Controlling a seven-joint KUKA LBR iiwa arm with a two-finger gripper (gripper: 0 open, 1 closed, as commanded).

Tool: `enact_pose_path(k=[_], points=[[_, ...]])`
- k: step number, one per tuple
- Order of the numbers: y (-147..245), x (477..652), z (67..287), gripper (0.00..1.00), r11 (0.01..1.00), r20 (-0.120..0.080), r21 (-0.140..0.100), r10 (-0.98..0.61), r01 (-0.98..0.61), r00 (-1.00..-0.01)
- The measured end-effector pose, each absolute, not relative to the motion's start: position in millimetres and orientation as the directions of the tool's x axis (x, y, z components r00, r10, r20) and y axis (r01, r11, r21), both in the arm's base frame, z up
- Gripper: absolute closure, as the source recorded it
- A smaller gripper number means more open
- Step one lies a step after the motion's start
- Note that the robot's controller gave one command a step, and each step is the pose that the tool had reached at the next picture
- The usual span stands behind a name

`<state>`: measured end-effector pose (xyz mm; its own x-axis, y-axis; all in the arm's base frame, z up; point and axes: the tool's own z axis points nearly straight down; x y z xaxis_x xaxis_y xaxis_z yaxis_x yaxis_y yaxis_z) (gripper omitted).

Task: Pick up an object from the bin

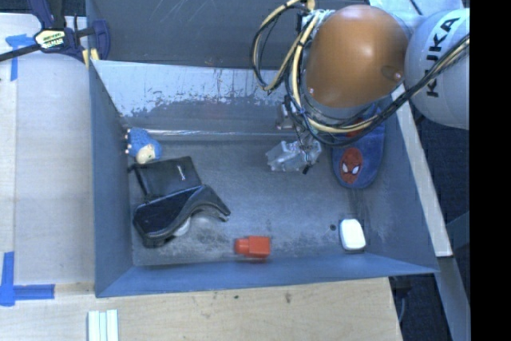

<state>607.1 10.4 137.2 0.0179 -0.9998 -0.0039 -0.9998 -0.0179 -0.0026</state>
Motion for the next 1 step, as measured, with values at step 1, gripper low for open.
enact_pose_path(k=[1], points=[[-15.3,591.0,114.5,1.00,0.064,-0.001,0.001,-0.998,-0.998,-0.064]])
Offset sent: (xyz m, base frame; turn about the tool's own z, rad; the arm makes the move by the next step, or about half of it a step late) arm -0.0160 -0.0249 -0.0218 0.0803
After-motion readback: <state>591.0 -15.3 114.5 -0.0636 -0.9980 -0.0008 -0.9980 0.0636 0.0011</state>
